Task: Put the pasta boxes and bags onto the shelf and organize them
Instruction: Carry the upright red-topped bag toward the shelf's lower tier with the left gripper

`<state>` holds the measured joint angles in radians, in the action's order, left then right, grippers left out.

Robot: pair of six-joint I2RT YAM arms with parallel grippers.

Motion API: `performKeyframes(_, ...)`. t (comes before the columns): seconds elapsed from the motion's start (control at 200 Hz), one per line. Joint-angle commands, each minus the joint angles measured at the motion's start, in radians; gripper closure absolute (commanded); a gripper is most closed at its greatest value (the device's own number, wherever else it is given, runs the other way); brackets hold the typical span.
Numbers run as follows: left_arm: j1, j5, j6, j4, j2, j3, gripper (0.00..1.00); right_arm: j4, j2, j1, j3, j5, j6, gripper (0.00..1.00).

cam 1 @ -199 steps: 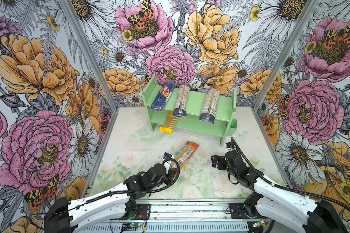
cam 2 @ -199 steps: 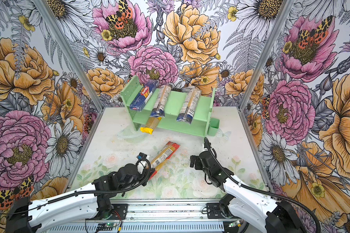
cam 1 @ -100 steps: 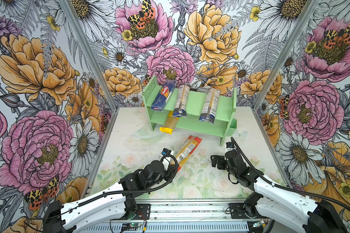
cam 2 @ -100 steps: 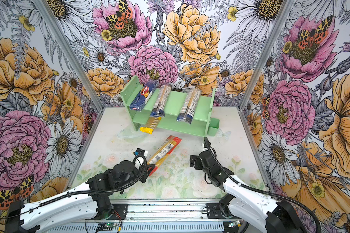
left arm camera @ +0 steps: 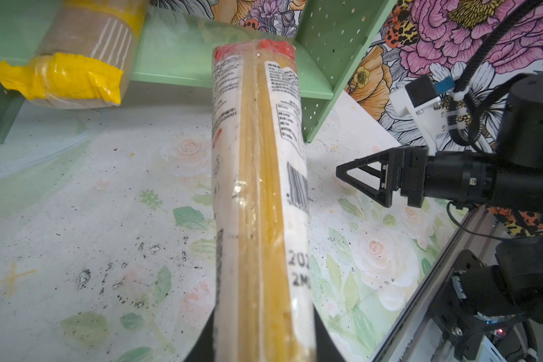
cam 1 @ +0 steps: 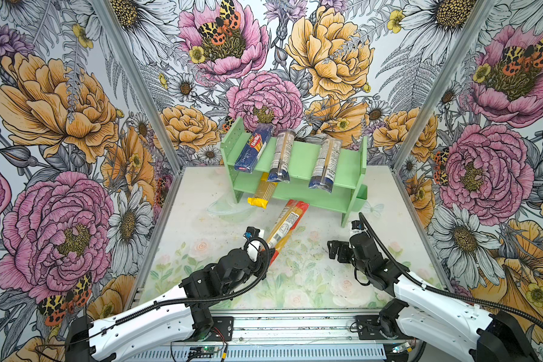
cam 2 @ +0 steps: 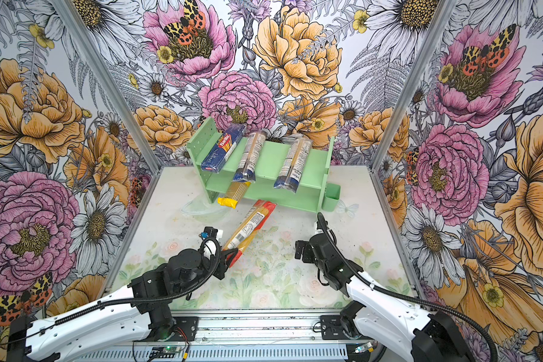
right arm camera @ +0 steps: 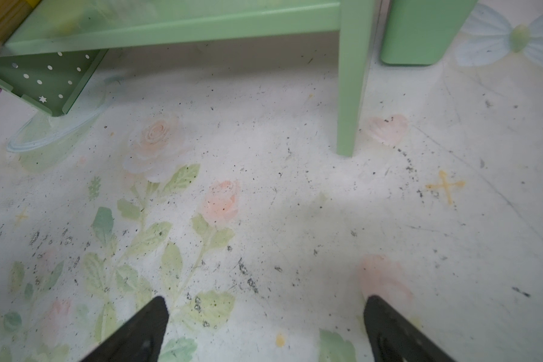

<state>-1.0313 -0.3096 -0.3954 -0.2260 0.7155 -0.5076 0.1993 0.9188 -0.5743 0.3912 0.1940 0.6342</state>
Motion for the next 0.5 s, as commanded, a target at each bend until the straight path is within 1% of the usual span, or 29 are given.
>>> performKeyframes(0.0, 0.013, -0.063, 0.003, 0.280, 0.005, -0.048, 1.00, 0.002, -0.004, 0.004, 0.016, -0.005, -0.007, 0.00)
performKeyframes(0.16, 0.030, -0.066, 0.003, 0.326, 0.065, -0.067, 1.00, 0.002, -0.018, 0.005, 0.009, -0.003, -0.005, 0.01)
performKeyframes(0.31, 0.032, -0.115, -0.010, 0.368, 0.112, -0.076, 1.00, 0.002, -0.028, 0.004, 0.003, -0.008, -0.005, 0.01)
performKeyframes(0.495, 0.034, -0.130, -0.001, 0.430, 0.159, -0.085, 1.00, 0.001, -0.028, 0.004, 0.000, -0.010, -0.002, 0.01)
